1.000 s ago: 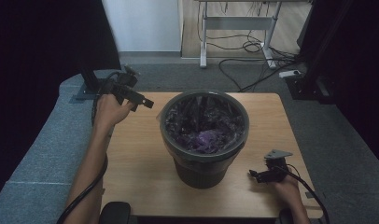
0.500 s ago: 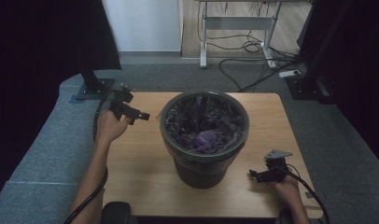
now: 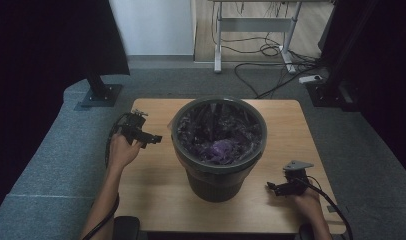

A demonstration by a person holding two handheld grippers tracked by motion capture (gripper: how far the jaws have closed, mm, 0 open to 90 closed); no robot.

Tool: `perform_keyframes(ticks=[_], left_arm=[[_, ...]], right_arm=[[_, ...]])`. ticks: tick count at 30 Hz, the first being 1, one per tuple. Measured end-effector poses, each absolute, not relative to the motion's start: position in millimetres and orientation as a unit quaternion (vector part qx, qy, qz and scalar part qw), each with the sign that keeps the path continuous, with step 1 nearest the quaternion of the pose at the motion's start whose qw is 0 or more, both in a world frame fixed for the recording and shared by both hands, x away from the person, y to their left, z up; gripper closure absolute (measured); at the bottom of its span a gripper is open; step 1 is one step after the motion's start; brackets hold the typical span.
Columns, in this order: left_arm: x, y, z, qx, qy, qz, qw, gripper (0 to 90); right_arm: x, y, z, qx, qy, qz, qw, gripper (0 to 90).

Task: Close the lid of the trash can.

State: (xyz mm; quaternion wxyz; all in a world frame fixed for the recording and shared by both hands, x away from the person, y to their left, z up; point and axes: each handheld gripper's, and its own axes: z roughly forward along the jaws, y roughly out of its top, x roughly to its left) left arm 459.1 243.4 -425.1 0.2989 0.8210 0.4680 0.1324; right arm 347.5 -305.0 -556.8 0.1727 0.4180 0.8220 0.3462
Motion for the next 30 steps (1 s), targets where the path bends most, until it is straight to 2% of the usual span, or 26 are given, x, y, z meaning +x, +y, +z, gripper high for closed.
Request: perform_keyframes(ticks=[19, 30], left_arm=[[432, 245, -502, 0.818, 0.467, 0.12, 0.314, 0.0], [414, 246, -535, 0.819, 0.463, 0.137, 0.31, 0.0]], right_arm=[[347, -305, -557, 0.419, 0.822, 0.346, 0.172, 0.0], [347, -305, -557, 0.418, 0.822, 0.347, 0.173, 0.0]])
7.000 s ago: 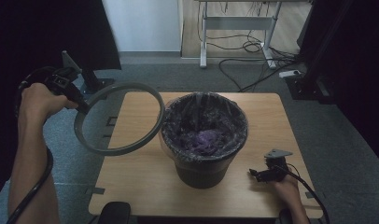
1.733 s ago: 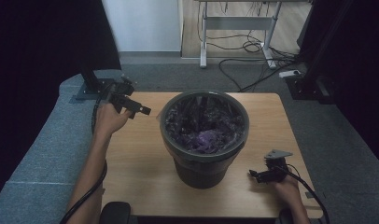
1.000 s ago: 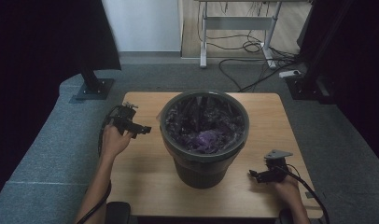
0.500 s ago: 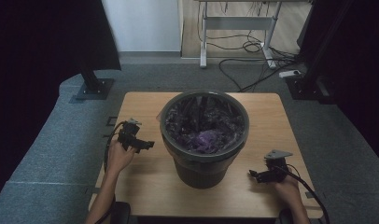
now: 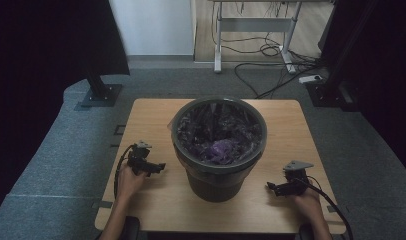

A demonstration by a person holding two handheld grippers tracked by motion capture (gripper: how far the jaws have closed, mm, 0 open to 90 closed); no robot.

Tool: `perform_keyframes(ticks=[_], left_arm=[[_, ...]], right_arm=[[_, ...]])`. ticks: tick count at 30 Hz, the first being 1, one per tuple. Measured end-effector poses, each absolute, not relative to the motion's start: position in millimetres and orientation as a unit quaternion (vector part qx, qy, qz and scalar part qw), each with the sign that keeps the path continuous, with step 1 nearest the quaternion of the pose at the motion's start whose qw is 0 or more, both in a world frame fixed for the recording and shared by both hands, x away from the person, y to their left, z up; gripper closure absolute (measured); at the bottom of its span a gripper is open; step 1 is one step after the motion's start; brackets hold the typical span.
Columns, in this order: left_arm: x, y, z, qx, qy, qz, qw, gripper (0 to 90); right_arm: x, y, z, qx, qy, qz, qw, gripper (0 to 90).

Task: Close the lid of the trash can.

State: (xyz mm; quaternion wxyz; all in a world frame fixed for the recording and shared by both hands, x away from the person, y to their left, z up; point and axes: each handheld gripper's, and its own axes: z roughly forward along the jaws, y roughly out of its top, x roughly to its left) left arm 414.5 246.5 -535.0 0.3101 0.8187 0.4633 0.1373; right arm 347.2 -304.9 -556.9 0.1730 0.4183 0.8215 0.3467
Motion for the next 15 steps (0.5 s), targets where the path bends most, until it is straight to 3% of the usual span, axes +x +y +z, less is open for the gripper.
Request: perform_keyframes(ticks=[7, 15], left_arm=[[404, 245, -547, 0.818, 0.443, 0.182, 0.318, 0.0], [402, 245, -549, 0.812, 0.448, 0.188, 0.323, 0.0]], right_arm=[[347, -305, -557, 0.418, 0.821, 0.347, 0.173, 0.0], [347, -305, -557, 0.419, 0.821, 0.347, 0.173, 0.0]])
